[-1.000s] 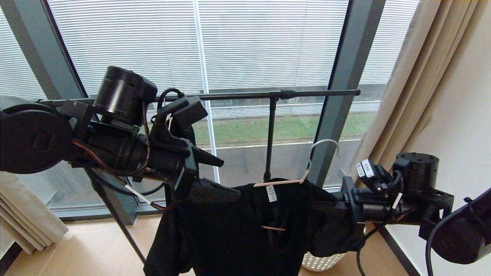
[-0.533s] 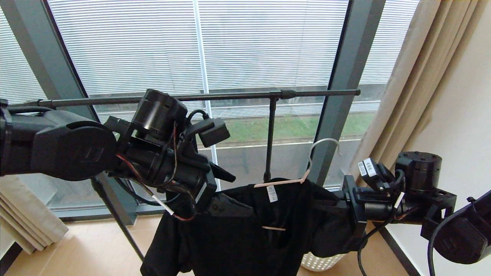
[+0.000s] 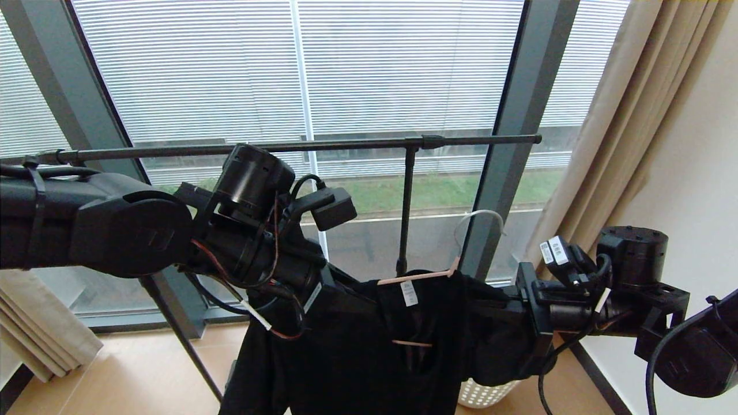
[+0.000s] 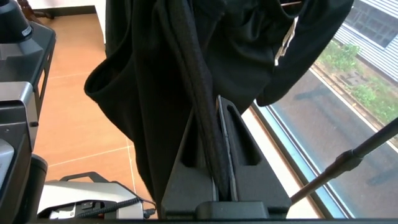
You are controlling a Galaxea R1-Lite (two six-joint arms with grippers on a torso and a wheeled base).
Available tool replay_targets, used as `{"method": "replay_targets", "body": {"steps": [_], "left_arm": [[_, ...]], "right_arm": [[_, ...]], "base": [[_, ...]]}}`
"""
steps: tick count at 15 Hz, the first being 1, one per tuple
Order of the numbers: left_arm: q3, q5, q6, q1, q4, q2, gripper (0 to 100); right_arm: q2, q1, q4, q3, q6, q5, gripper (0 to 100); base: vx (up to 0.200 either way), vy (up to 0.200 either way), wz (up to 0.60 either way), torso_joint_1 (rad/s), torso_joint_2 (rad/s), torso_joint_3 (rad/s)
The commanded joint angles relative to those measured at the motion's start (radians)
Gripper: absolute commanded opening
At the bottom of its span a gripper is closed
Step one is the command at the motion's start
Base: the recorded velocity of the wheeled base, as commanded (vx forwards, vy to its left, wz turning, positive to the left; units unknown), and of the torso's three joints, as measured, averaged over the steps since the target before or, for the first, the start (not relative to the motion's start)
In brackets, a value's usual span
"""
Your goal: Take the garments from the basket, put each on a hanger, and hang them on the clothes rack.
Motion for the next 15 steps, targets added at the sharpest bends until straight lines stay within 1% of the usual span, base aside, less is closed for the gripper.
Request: {"method": "replay_targets", "body": {"steps": [1,9,10,13,15], "left_arm": [[0.002,0.001,0.0,0.002,0.001,-0.001,0],[0.041,0.001,-0.003,0.016,0.001,-0.08,0],[0.055,0.001,-0.003,0.028,0.001,-0.095,0],[0.1,-0.001,-0.003,0.057,-0.001,-0.155,0],[0.144,-0.002,-0.003,0.097,-0.027,-0.21,0]], "right_arm": [[-0.004,-0.001,-0.001,0.0,0.0,0.001,0],[-0.019,-0.012,0.006,0.001,0.015,0.003,0],[-0.019,-0.015,0.006,0.0,0.015,0.003,100],[-0.019,-0.021,-0.001,0.0,0.009,0.001,100],[-0.021,-0.039,-0.003,-0.002,0.004,0.001,100]], "base": [[0.0,0.0,0.0,0.0,0.0,0.0],[0.0,0.0,0.0,0.0,0.0,0.0],[0.0,0.0,0.0,0.0,0.0,0.0],[0.0,0.0,0.0,0.0,0.0,0.0],[0.0,0.0,0.0,0.0,0.0,0.0]]}}
